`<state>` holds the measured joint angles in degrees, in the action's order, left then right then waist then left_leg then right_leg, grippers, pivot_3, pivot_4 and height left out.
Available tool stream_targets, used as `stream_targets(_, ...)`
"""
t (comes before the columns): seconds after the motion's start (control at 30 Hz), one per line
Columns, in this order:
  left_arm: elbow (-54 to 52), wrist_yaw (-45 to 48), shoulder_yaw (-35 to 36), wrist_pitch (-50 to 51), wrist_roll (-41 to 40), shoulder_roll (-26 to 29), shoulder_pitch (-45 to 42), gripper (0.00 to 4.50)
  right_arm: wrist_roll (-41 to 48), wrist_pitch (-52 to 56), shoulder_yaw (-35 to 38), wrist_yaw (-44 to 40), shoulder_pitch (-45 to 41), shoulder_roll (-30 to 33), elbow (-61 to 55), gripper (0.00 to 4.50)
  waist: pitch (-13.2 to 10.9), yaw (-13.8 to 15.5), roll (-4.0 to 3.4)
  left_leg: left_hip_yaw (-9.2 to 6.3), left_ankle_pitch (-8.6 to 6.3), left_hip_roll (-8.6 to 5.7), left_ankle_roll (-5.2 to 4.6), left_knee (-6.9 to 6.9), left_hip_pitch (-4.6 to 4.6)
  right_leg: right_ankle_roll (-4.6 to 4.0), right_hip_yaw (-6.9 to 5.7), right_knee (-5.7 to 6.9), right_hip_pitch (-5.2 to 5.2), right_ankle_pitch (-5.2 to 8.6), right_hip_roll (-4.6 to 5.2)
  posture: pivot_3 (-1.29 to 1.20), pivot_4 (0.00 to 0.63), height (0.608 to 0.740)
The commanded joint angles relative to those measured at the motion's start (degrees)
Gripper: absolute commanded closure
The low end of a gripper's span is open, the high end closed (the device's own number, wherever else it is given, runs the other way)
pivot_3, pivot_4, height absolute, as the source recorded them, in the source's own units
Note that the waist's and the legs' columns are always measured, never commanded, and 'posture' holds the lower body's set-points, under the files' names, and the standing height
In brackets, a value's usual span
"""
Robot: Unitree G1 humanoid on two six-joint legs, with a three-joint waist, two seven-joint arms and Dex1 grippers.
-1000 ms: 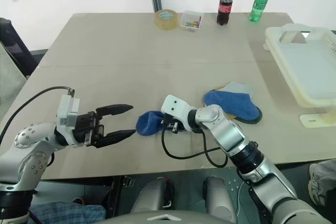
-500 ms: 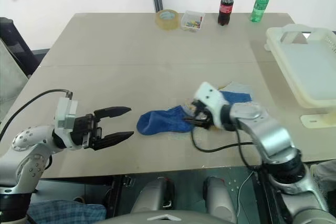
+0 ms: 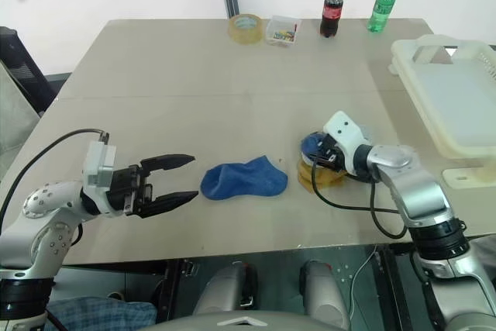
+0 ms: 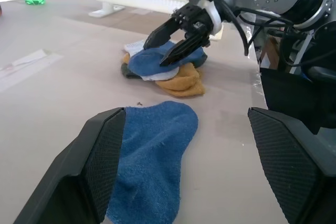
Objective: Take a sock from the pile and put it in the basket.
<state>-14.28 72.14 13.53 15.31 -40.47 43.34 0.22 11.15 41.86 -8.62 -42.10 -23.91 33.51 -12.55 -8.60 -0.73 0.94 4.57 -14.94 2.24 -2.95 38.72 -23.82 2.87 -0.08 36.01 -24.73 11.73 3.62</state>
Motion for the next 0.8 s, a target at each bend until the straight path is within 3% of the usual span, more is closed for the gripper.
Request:
stream_targets(0.03,-0.27,0.41,1.13,-1.13,0.18,0.16,-0.04,0.51,-0.23,-1.64,0.97,0.53,-1.01,0.25,-0.47,3.28,0.0,0.04,-0.01,-0.01,0.0,0.0,0.0,0.0,0.0,0.0,0.0,0.0,0.0,0.0,0.0,0.0,0.15,0.74)
stream_targets(0.07,-0.37,0.43,1.15,-1.18,0.21,0.11,0.16,0.51,-0.33,-1.77,1.02,0.45,-0.85,0.43,-0.29,3.65,0.0,0.02,0.0,-0.01,0.0,0.0,0.0,0.0,0.0,0.0,0.0,0.0,0.0,0.0,0.0,0.0,0.15,0.74)
stream_targets(0.1,-0.49,0.43,1.16,-1.24,0.23,0.05,0.38,0.51,-0.5,-1.86,1.04,0.47,-0.63,0.64,-0.14,4.31,0.0,0.01,-0.01,-0.01,0.0,0.0,0.0,0.0,0.0,0.0,0.0,0.0,0.0,0.0,-0.01,0.0,0.15,0.74)
stream_targets(0.13,-0.6,0.42,1.14,-1.32,0.26,-0.05,0.61,0.51,-0.83,-2.29,1.01,0.52,-0.44,0.91,0.03,4.42,0.0,0.01,-0.01,-0.01,0.0,0.0,0.0,0.0,0.0,0.0,0.0,0.0,0.0,0.0,-0.01,0.0,0.15,0.74)
stream_targets(0.47,-0.52,0.25,1.19,-2.18,0.5,-0.77,1.71,0.51,-1.09,-3.23,-0.89,0.39,-6.21,-1.79,1.55,4.42,-0.01,-0.24,-0.01,0.01,0.0,0.02,0.0,0.0,0.03,0.0,0.0,0.01,0.0,0.0,-0.01,0.0,0.15,0.74)
stream_targets(0.8,-0.67,-0.25,2.32,-3.66,0.96,-1.29,3.46,0.51,-6.25,-10.16,-10.84,0.94,-18.54,-16.26,21.43,4.42,-0.02,-0.2,-0.03,0.02,0.01,0.02,0.01,0.0,0.0,-0.01,0.01,0.09,-0.03,-0.01,-0.01,0.0,0.15,0.74)
